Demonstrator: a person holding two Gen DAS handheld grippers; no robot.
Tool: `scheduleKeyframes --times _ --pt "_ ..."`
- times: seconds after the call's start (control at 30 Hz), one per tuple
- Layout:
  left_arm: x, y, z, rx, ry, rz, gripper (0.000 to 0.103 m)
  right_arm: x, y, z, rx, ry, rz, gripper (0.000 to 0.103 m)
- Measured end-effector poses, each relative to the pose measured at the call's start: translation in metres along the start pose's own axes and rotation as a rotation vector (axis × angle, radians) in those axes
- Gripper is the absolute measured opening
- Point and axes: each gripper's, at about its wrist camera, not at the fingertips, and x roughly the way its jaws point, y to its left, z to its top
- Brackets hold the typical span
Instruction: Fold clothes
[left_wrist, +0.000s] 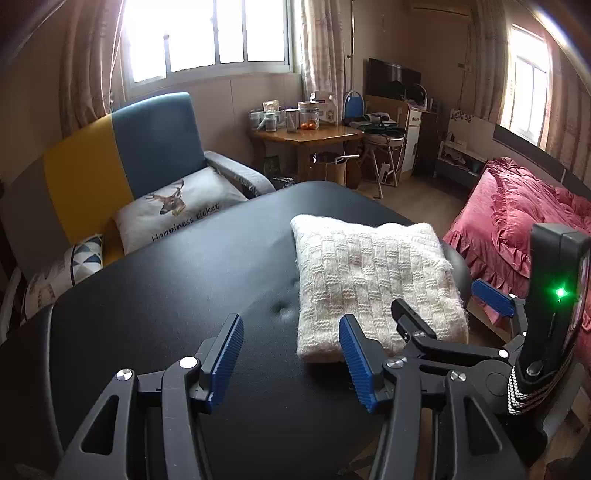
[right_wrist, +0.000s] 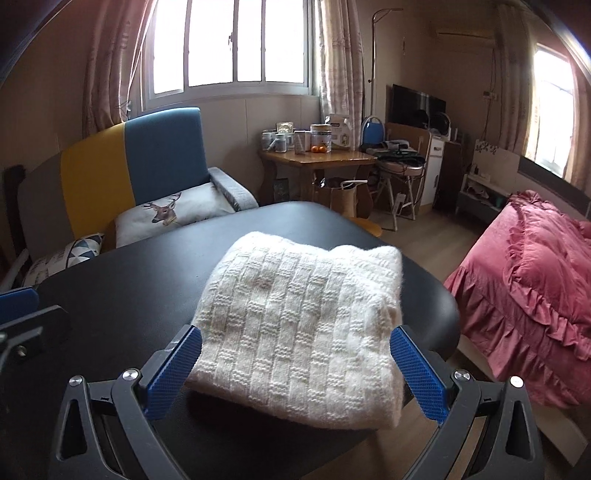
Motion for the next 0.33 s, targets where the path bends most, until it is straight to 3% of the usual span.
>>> scheduleKeyframes --times 0.17,0.33 --pt "-0.0019 -0.0028 -0.0019 0.014 -0.014 -0.026 0.049 -0.0008 -0.0075 -0.0041 0.027 0.016 0.025 0.103" --pt "0.0021 -0.0052 -0.0033 0.008 0.046 -0.049 0.049 -0.0032 -0.0091 -0.0071 0.033 0.018 0.031 0.103"
